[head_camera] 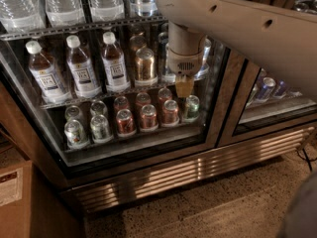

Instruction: Close left fridge door

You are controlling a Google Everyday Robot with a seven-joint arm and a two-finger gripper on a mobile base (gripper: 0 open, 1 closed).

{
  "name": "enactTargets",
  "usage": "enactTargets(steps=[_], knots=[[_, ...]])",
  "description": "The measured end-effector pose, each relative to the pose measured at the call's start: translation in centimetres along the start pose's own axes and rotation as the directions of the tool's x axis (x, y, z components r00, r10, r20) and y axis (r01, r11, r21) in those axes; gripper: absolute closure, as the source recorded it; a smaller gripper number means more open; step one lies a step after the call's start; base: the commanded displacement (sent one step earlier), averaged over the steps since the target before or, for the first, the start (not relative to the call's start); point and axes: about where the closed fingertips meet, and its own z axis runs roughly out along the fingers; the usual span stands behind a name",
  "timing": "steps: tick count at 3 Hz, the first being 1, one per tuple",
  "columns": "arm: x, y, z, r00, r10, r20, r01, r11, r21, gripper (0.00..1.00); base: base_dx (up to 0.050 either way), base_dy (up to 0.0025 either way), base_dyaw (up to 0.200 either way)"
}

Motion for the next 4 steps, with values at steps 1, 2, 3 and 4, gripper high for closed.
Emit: enactTargets(steps=[1, 2, 3, 4], knots=[[0.2, 0.9, -0.1, 1.000, 0.005, 0.029, -0.007, 0.9984, 0.056, 1.00, 0.000, 0.00000, 0.000], [0.3, 1.2, -0.1, 1.000, 0.005, 0.029, -0.007, 0.9984, 0.056, 1.00, 0.000, 0.00000, 0.000], [1.0, 4.5, 0.8, 1.000, 0.020, 0.016, -0.021, 0.9994, 0.027, 1.00, 0.000, 0.00000, 0.000], [1.9, 9.6, 2.0, 0.999, 0.042, -0.006, -0.042, 0.9989, -0.019, 1.00, 0.000, 0.00000, 0.000]])
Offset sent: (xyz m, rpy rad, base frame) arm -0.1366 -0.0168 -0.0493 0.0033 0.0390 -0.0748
